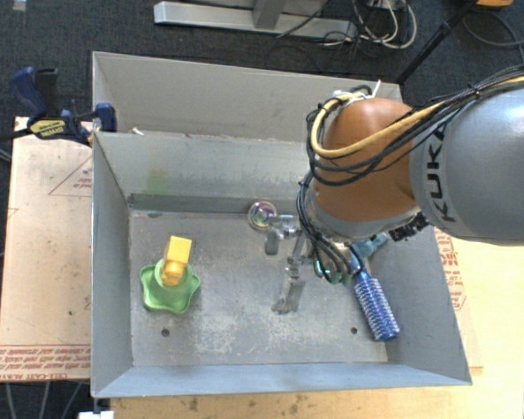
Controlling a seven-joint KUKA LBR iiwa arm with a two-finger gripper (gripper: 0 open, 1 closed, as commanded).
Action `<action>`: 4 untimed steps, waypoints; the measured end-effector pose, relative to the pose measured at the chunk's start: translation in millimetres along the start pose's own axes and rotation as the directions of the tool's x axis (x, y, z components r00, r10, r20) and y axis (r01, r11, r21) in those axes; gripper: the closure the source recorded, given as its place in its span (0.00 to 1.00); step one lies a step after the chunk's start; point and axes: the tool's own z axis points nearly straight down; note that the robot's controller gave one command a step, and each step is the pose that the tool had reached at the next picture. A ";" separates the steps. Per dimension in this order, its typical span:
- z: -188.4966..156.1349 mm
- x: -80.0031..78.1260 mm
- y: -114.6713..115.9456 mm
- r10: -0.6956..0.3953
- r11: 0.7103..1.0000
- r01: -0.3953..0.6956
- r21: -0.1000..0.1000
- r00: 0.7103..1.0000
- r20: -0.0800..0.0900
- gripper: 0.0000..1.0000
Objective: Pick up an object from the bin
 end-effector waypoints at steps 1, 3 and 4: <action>74.8 -27.8 79.5 0.144 0.990 -0.144 -0.003 0.990 0.003 0.00; 124.9 -20.6 128.2 0.192 0.981 -0.192 -0.002 0.981 0.010 1.00; 125.5 19.4 137.3 0.182 0.983 -0.182 -0.001 0.983 0.009 1.00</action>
Offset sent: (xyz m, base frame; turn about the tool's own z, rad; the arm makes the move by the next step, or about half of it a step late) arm 0.0285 0.0749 -0.0712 0.1508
